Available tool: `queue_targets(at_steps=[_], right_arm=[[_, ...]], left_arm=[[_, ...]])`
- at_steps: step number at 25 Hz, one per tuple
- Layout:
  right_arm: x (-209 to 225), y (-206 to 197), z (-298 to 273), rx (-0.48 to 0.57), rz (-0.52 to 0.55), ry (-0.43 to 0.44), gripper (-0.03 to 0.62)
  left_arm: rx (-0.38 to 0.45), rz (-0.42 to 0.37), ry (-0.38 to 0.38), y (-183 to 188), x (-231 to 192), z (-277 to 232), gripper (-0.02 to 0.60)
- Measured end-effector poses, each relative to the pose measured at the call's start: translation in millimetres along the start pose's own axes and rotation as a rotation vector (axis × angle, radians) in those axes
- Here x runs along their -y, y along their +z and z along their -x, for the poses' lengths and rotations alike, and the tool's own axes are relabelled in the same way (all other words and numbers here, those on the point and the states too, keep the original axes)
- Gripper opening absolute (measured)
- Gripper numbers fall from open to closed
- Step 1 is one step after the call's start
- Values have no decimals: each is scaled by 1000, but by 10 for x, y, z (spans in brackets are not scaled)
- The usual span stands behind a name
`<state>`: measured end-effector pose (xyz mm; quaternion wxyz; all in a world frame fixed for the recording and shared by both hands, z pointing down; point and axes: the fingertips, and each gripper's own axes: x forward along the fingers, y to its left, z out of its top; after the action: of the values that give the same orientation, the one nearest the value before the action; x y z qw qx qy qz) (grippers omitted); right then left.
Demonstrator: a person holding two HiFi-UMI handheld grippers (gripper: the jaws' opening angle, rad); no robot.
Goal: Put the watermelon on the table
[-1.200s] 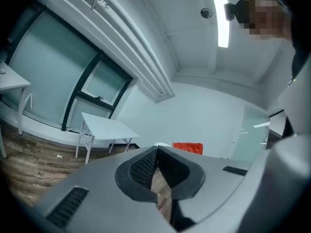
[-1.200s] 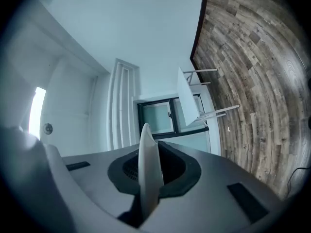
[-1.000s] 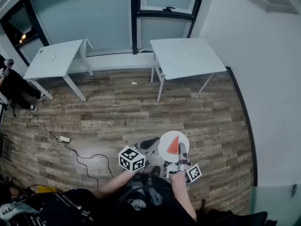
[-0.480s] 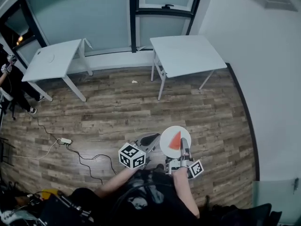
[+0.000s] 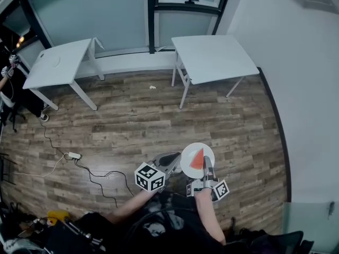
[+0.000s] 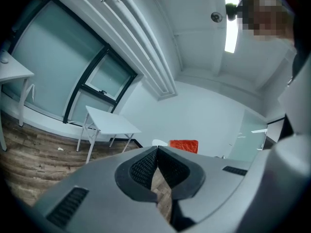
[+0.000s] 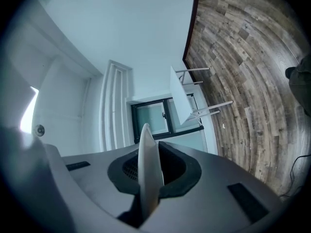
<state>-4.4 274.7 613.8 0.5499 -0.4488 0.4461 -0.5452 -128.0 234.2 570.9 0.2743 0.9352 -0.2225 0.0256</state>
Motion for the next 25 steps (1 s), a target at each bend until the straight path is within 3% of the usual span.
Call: queue_targets(at_steps=[5,10,16,25], right_arm=[[32,277,-326,3,-4,-9,29],[-133,807,-756,-2,-8,1,29],[-290,1429,-1217,-25,-17,8,29],[-97,1648,-1841,-60,-66,-55,29]], left_arm=[[7,27,51,137,-343,-372,5],[-2,-36,29,378,-311,-1097,5],[-31,-52,66,462,-336,-1817,5],[-66,-13,131,635,-794,-2260,5]])
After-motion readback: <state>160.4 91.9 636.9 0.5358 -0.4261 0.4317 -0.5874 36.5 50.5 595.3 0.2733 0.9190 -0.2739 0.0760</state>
